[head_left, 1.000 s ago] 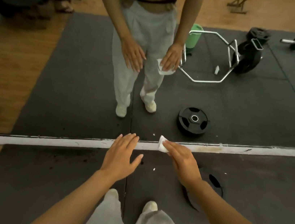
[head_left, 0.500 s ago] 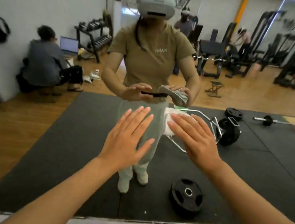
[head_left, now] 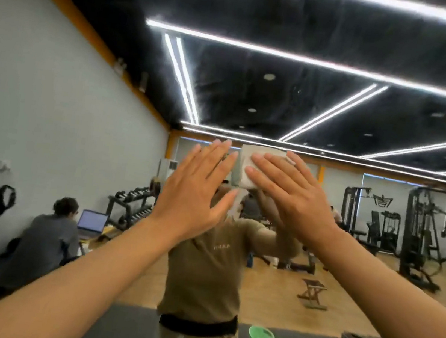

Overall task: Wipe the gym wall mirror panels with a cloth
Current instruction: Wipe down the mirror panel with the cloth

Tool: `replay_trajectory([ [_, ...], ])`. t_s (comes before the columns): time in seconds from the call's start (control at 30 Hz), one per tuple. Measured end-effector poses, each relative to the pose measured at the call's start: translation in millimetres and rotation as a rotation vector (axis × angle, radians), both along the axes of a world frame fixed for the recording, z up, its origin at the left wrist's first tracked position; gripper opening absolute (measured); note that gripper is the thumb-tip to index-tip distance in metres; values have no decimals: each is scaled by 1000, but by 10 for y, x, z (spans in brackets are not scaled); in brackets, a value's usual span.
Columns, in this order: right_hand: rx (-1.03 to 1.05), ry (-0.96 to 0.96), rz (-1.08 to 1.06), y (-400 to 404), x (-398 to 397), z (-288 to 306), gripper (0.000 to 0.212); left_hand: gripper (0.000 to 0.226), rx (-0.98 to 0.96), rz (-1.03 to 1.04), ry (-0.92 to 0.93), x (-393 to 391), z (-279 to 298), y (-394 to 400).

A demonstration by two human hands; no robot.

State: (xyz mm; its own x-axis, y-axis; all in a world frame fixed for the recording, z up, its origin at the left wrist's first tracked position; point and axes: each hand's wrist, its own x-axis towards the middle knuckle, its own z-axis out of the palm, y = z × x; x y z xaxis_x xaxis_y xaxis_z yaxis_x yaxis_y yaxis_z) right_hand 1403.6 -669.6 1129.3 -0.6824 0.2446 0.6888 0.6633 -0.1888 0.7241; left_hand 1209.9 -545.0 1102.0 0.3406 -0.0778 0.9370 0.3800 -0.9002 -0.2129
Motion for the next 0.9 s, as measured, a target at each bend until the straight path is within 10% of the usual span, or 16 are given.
replay_trajectory([
  [0.9,274,418,95,768,-476,3451,42,62,4,26,-273,363,3114,508],
])
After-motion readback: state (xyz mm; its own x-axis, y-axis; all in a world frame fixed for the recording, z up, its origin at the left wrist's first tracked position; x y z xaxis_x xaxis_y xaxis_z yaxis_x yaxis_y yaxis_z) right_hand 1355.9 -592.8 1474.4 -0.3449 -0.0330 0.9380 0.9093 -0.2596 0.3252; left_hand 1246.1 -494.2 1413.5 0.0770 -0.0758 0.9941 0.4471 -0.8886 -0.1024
